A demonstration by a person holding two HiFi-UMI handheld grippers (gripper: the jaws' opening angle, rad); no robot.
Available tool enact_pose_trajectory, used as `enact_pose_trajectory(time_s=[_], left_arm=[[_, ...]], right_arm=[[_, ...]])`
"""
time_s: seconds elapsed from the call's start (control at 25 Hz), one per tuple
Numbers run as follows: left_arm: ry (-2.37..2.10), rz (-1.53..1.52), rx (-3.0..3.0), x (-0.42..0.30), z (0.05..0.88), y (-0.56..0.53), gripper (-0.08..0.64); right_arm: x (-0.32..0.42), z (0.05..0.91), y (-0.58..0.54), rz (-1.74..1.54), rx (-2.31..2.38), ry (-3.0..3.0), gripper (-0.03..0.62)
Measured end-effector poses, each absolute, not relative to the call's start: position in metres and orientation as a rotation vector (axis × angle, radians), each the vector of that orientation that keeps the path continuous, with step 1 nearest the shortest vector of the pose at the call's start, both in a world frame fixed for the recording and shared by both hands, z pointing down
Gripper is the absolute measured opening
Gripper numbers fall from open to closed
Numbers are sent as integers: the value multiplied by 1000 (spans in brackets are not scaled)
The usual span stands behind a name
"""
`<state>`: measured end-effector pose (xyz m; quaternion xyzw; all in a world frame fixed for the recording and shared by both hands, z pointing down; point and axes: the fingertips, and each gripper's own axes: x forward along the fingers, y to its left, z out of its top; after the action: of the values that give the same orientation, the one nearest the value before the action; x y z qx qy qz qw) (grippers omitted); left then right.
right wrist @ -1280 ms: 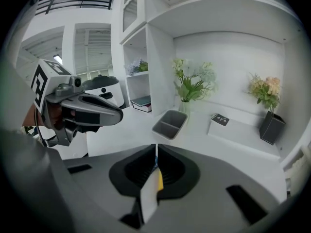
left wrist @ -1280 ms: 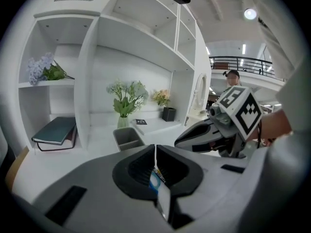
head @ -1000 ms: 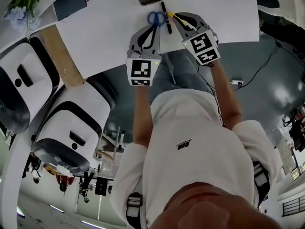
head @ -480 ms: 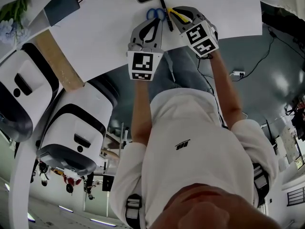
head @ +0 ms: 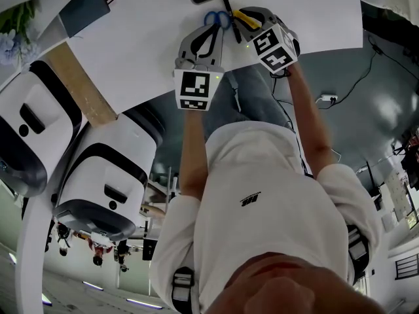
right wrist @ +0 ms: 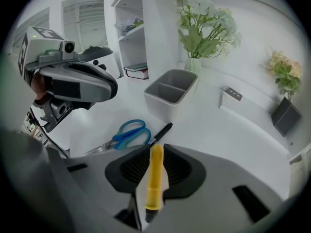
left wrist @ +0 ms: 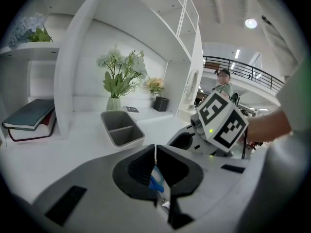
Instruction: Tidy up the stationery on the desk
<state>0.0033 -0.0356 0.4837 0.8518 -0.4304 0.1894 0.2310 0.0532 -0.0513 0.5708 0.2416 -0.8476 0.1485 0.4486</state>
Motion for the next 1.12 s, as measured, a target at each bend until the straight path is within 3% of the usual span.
enact_pose_trajectory(time_s=[0.52, 1.12], left_arm=[[-1203, 510, 2325, -5, 483, -37, 0], [-1288, 464, 2331, -23, 453, -50, 0]], right_arm=[[53, 581, -57, 378, 590, -2052, 57], [44, 473, -95, 367, 798, -2297, 51]])
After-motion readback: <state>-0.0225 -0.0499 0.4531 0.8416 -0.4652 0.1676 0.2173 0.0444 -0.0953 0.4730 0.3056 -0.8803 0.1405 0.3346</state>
